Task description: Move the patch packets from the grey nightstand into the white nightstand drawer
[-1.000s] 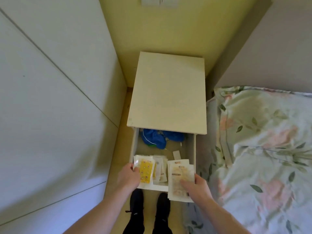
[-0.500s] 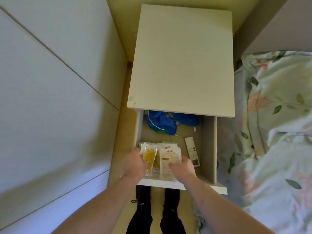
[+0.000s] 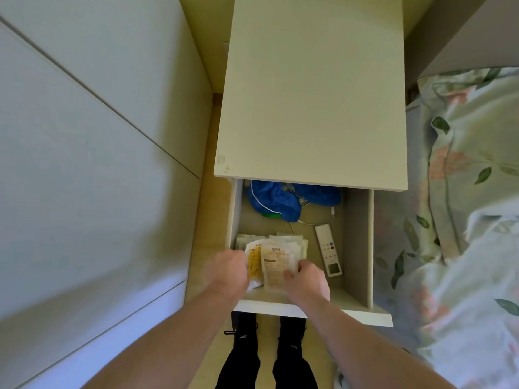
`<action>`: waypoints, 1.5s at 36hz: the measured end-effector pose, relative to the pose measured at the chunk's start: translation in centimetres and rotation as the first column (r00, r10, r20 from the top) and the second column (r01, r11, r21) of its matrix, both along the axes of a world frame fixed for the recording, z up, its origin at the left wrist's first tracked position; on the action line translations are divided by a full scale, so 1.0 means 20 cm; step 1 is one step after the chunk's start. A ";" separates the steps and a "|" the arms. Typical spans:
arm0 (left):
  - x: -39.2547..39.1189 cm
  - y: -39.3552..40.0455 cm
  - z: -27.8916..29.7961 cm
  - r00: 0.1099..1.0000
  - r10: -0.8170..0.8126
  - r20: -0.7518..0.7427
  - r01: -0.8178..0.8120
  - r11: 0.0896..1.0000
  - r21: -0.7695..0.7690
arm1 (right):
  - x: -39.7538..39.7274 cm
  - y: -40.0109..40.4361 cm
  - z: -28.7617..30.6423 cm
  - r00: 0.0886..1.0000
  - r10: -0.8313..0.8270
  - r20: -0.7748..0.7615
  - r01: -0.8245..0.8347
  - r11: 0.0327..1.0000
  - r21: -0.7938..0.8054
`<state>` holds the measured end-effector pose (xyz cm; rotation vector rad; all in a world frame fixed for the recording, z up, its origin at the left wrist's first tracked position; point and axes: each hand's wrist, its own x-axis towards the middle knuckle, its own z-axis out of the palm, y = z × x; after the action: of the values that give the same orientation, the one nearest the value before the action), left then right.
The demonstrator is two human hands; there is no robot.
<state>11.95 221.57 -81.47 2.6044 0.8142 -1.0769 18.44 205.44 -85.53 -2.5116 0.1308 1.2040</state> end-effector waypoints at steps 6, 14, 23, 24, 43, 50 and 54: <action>0.06 0.05 0.02 0.983 -0.175 -0.053 0.178 0.983 0.048 | -0.01 -0.02 -0.02 1.000 0.002 -0.027 -0.002 0.999 -0.033; 0.06 0.03 0.05 0.972 -0.225 -0.074 0.228 0.973 0.039 | 0.01 -0.04 -0.02 1.000 0.003 -0.030 -0.004 0.998 -0.055; 0.06 -0.05 0.01 0.894 -0.400 0.200 0.431 0.891 -0.145 | 0.07 -0.08 -0.03 0.999 -0.001 -0.035 -0.002 0.995 -0.097; 0.06 -0.06 0.00 0.886 -0.422 0.191 0.452 0.879 -0.156 | 0.08 -0.09 -0.04 0.999 0.002 -0.035 -0.006 0.994 -0.105; 0.02 -0.09 -0.12 0.913 -0.408 -0.023 0.402 0.906 -0.133 | 0.15 -0.13 0.00 0.960 0.255 0.116 -0.249 0.966 -0.063; 0.03 -0.09 -0.13 0.931 -0.363 0.039 0.365 0.918 -0.154 | 0.16 -0.10 -0.03 0.811 0.573 -0.116 -0.576 0.817 0.009; 0.03 -0.10 -0.13 0.904 -0.424 0.060 0.428 0.883 -0.193 | 0.16 -0.14 -0.01 0.804 0.564 -0.187 -0.571 0.821 0.021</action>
<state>12.58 219.66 -83.99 2.6708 0.1067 -1.1682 21.66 202.73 -85.69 -2.5433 -0.6115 1.6685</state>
